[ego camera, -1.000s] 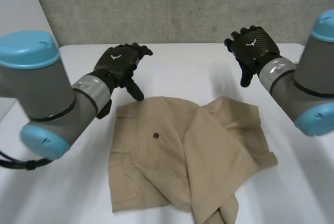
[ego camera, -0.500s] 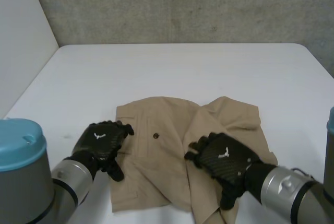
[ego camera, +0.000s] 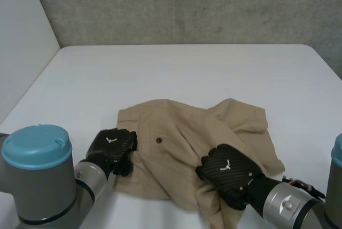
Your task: Fold the shorts.
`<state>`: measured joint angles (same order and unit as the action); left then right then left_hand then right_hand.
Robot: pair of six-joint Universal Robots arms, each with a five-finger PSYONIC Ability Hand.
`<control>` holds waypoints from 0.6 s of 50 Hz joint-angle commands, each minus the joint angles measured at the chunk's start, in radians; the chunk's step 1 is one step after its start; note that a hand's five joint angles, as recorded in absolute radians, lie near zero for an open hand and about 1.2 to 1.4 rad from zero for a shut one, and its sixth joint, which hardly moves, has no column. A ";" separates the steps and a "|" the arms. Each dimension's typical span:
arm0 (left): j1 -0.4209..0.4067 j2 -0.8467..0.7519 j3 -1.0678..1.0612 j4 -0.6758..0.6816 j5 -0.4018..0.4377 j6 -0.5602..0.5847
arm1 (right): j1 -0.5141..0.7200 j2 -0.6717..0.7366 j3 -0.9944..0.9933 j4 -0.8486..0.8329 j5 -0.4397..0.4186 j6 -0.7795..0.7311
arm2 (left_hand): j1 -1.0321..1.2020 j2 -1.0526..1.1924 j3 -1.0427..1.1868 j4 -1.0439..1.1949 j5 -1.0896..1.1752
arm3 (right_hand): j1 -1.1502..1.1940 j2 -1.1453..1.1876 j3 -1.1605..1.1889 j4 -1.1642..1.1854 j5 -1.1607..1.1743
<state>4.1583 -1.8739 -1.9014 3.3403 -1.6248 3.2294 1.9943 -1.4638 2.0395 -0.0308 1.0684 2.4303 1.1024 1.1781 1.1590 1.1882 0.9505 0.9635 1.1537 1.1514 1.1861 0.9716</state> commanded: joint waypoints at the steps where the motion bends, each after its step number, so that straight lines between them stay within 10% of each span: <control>1: 0.011 0.039 0.031 0.011 -0.009 0.081 | 0.003 -0.125 -0.019 -0.083 0.001 0.117 | 0.294 0.218 0.237 0.208 0.271 | 0.433 0.243 0.245 0.210 0.250; 3: 0.031 0.074 0.041 0.016 -0.014 0.101 | 0.005 -0.144 -0.033 -0.084 0.002 0.166 | 0.294 0.218 0.237 0.208 0.271 | 0.262 0.072 0.074 0.040 0.080; 4: 0.069 0.114 0.053 0.021 -0.015 0.118 | -0.002 -0.148 -0.048 -0.078 0.002 0.212 | 0.294 0.218 0.237 0.208 0.271 | -0.454 -0.645 -0.642 -0.677 -0.637; 6: 0.138 0.178 0.080 0.033 -0.015 0.147 | -0.018 -0.182 -0.076 -0.078 0.008 0.290 | 0.294 0.218 0.237 0.208 0.271 | -0.789 -0.979 -0.977 -1.012 -0.972; 19: 0.198 0.371 0.343 0.157 -0.009 0.251 | -0.377 -0.276 -0.113 -0.087 0.007 0.467 | 0.294 0.218 0.237 0.208 0.271 | -0.789 -0.979 -0.977 -1.012 -0.972; 30: -0.223 0.072 0.539 0.249 0.061 0.259 | -0.542 -0.274 -0.114 -0.086 -0.010 0.523 | 0.294 0.218 0.237 0.208 0.271 | -0.789 -0.979 -0.977 -1.012 -0.972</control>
<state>4.2261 -1.5487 -1.4685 3.5462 -1.6262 3.4842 1.5311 -1.7416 1.9237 -0.1167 1.0669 2.9379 1.1067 1.1981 1.1864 1.1994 0.9505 0.1969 0.2103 0.2087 0.2262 0.0678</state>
